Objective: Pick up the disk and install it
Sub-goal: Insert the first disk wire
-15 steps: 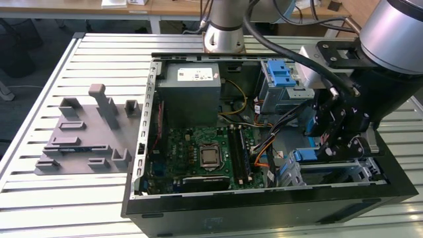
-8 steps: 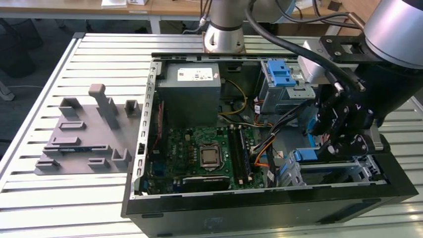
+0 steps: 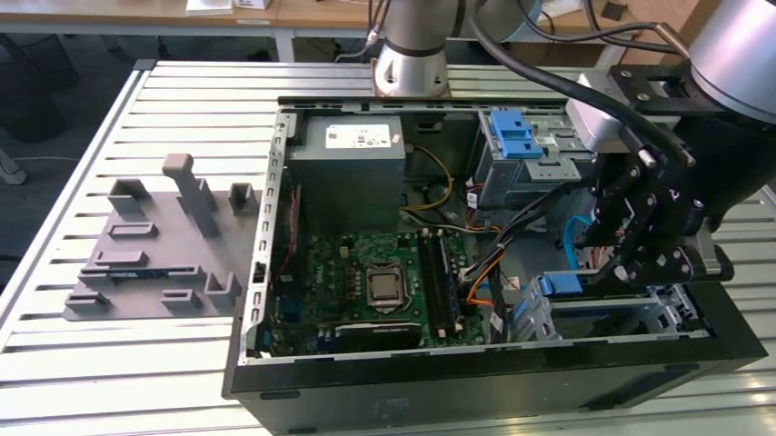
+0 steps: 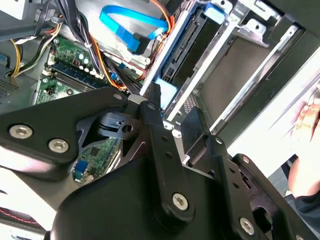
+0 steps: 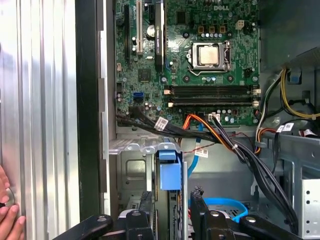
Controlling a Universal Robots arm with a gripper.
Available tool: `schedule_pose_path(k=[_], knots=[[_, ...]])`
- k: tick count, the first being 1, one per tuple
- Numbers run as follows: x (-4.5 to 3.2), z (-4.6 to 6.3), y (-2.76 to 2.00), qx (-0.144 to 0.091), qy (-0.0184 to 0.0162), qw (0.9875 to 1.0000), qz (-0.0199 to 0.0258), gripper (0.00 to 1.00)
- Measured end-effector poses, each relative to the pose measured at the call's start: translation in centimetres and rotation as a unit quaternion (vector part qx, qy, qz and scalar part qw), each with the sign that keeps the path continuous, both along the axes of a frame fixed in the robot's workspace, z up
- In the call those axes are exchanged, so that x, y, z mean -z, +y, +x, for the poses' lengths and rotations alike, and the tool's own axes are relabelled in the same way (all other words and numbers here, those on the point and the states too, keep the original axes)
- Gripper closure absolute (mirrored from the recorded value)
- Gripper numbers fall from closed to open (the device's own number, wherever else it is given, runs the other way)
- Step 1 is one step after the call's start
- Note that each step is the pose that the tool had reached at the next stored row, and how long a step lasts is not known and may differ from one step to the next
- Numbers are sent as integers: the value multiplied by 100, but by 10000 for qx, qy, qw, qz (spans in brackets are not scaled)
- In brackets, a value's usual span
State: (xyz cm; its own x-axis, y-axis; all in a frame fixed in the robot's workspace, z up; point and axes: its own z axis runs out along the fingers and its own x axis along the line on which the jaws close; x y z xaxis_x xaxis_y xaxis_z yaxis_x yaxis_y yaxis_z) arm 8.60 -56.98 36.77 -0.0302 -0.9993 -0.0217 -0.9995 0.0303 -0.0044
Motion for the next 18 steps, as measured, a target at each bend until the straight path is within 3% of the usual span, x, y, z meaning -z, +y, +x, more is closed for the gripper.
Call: schedule_pose_path(k=[10,18], knots=[[0,186,1,0,51,10000,4,56],[1,345,60,4,81,10000,4,56]])
